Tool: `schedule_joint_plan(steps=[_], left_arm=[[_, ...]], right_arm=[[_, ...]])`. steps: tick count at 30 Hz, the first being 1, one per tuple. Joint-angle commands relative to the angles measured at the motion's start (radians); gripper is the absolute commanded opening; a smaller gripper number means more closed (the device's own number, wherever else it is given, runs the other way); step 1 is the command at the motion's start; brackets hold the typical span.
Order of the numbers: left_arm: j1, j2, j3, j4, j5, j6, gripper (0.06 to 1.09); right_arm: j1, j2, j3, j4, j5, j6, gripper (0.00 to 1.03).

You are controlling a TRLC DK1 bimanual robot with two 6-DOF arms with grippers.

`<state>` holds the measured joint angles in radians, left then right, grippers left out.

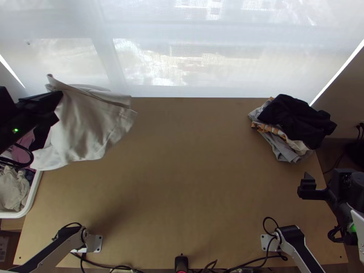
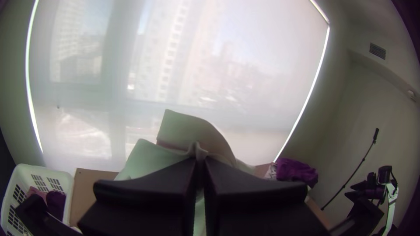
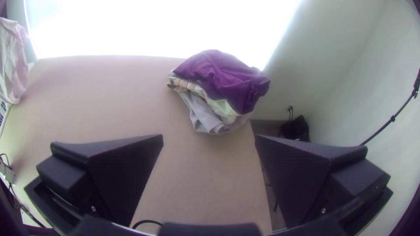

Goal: Fold the t-shirt

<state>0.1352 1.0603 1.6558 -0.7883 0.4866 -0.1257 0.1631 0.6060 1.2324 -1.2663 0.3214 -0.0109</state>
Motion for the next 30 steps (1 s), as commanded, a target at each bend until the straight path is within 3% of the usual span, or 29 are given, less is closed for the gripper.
schedule_joint_plan(steps=[1,15,30], left_arm=[[-0.238,-0.02,-0.083,-0.014,-0.033,-0.038,0.09],[-0.792,-0.04,-0.475,0.158,-0.367,0.006,0.09],[-1.096,0.144,-0.689,0.366,-0.395,0.047,0.09]], right_arm=[[-0.011,-0.012,-0.004,-0.005,-0.001,-0.003,0.98],[-0.043,-0.04,-0.019,-0.03,-0.012,-0.004,0.98],[-0.094,-0.057,-0.047,-0.061,-0.038,-0.004,0.98]])
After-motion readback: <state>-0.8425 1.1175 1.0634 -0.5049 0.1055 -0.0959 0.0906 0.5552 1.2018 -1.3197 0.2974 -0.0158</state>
